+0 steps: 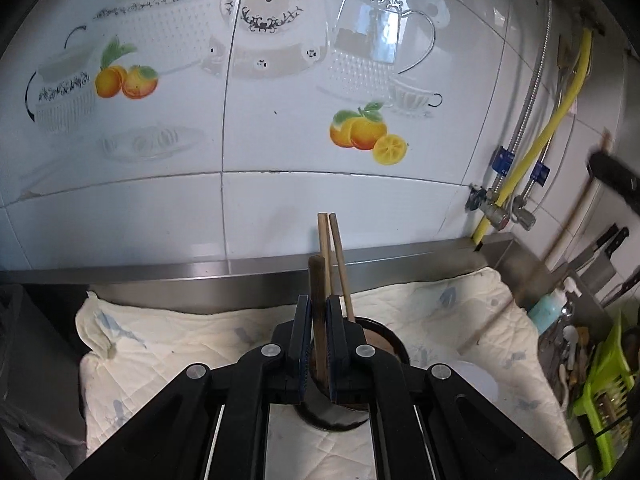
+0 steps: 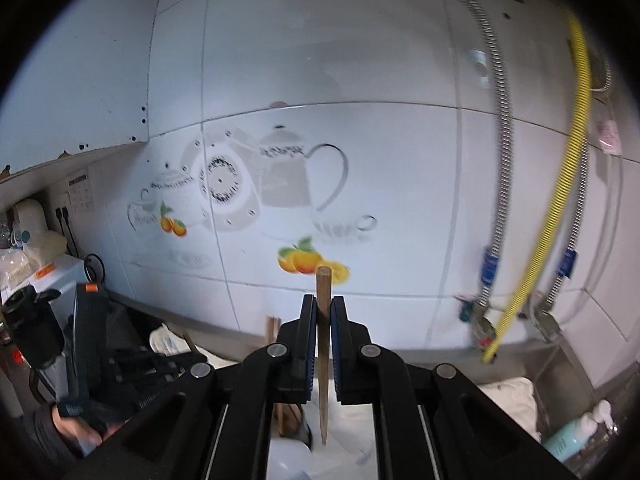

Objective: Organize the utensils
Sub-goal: 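Lower the chopsticks into the black holder and open both tools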

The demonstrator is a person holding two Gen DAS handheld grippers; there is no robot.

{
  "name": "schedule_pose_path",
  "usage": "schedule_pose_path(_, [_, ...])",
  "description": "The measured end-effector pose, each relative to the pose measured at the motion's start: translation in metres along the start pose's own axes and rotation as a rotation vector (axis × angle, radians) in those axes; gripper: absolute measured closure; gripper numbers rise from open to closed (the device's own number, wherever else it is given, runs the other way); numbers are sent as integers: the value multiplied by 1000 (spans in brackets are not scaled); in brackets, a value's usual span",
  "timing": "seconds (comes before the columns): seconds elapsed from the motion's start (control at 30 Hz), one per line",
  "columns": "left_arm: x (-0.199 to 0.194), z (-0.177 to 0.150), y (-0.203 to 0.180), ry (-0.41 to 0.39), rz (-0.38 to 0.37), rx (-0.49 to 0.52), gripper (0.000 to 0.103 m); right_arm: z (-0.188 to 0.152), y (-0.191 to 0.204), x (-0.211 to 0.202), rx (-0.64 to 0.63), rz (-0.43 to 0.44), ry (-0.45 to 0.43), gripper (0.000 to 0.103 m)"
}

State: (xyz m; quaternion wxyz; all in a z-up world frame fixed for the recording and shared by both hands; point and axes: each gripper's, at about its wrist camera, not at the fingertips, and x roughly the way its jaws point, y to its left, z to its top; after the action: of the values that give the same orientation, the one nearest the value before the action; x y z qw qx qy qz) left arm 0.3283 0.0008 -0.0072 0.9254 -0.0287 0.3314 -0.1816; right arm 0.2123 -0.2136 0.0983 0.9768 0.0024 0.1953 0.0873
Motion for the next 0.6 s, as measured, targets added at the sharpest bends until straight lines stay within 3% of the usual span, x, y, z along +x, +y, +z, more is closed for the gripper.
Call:
schedule_pose_path(0.27, [4, 1, 7, 17, -12, -11, 95, -8, 16, 48, -3, 46, 43, 94])
schedule_pose_path(0.6, [8, 1, 5, 43, -28, -3, 94, -42, 13, 89, 13, 61, 184, 94])
